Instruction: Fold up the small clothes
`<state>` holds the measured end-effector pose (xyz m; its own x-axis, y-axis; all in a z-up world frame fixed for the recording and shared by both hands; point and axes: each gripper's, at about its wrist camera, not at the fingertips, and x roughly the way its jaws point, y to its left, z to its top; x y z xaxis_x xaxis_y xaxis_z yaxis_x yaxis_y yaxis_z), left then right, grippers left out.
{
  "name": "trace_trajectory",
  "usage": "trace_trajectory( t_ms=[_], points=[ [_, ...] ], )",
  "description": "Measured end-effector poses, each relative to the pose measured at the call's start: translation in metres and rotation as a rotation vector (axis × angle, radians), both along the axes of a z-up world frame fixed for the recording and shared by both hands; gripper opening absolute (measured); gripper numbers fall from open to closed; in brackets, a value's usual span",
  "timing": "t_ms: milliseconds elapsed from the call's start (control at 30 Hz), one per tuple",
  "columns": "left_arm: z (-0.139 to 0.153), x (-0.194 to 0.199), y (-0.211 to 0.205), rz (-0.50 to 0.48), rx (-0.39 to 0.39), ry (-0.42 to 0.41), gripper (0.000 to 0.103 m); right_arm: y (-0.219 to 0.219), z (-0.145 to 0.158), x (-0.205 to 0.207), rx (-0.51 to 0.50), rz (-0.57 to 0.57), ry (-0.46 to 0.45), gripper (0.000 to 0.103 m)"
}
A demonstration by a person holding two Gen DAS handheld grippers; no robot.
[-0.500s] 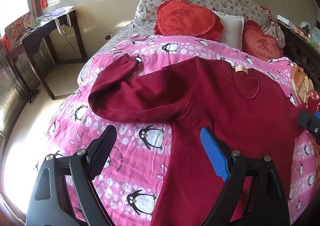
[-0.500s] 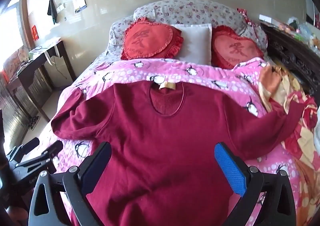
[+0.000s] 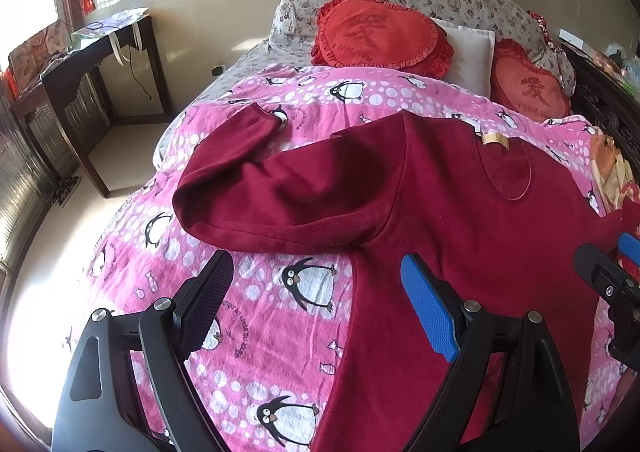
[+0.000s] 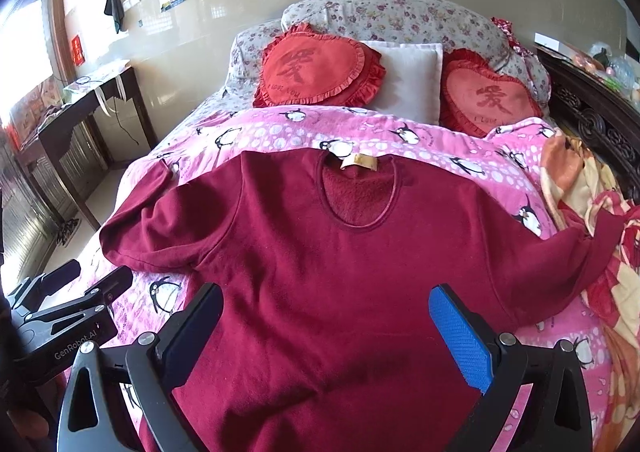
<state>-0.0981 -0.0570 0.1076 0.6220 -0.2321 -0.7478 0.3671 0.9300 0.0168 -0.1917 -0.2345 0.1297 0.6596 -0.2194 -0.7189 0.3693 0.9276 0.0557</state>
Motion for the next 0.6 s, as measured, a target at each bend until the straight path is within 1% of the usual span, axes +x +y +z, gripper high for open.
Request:
trace_trajectory(
  t_ms=[167, 333, 600],
  points=[
    [-0.005, 0.007, 0.001, 0.01, 0.006, 0.006, 0.086, 0.006, -0.003, 0.008, -0.018, 0.026, 0.016, 0.103],
    [-0.011, 0.013, 0.003, 0.02, 0.011, 0.008, 0.086, 0.006, -0.009, 0.015, -0.001, 0.03, 0.02, 0.103],
    [-0.022, 0.024, 0.007, 0.034, 0.012, 0.034, 0.086, 0.002, -0.024, 0.023, 0.02, 0.022, 0.072, 0.103]
  ],
)
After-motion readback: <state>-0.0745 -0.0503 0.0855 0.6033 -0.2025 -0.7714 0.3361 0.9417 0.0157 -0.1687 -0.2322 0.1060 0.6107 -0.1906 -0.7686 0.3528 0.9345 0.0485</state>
